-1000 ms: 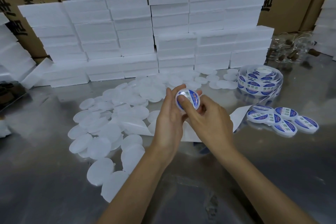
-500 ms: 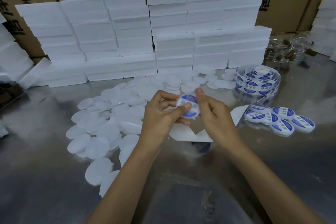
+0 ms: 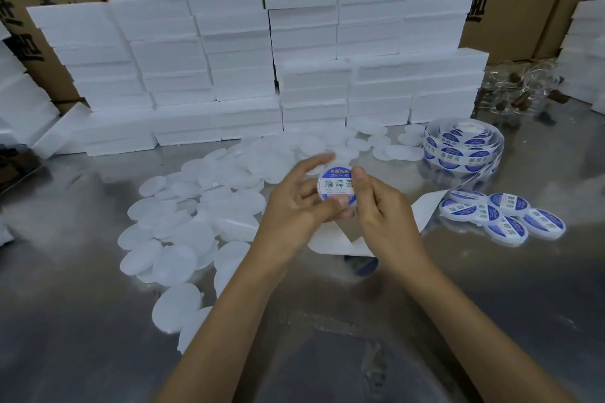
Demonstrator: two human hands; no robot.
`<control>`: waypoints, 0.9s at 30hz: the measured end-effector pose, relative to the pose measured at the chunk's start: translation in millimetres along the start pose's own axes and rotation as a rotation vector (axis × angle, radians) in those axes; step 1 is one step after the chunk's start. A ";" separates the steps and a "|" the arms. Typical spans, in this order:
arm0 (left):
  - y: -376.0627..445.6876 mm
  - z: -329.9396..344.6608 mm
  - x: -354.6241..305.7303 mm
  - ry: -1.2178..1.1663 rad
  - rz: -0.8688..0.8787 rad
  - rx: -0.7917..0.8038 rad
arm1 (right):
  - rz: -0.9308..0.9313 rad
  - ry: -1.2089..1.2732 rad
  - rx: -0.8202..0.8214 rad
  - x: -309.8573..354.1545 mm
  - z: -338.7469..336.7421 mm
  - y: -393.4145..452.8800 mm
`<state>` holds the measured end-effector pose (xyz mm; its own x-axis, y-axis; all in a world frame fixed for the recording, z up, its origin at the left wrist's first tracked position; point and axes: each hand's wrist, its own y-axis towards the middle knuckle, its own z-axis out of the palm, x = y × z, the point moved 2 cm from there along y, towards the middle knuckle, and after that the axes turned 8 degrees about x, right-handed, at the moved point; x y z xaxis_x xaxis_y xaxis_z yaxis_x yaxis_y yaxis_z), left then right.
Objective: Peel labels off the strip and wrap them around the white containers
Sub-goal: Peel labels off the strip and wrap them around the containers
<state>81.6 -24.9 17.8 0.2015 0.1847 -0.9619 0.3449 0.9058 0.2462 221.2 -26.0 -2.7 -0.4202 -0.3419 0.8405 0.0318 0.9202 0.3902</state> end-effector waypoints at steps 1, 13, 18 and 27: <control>-0.2 0.0 -0.7 -0.001 0.000 0.014 | -0.006 0.032 0.021 -0.4 -0.6 -0.2; 2.7 -10.3 3.5 -0.033 -0.010 -0.092 | -0.003 0.062 0.154 -3.8 -0.5 1.7; 3.8 -8.6 8.4 0.019 -0.025 0.021 | 0.094 0.095 0.206 -12.8 -5.1 4.4; 3.3 -11.1 8.7 0.105 -0.031 0.010 | 0.217 0.231 0.232 -10.5 -5.2 2.7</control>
<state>74.3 -16.1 9.0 0.0941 0.1960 -0.9761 0.3589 0.9078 0.2169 230.4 -20.9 -8.6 -0.2097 -0.1441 0.9671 -0.1195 0.9854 0.1209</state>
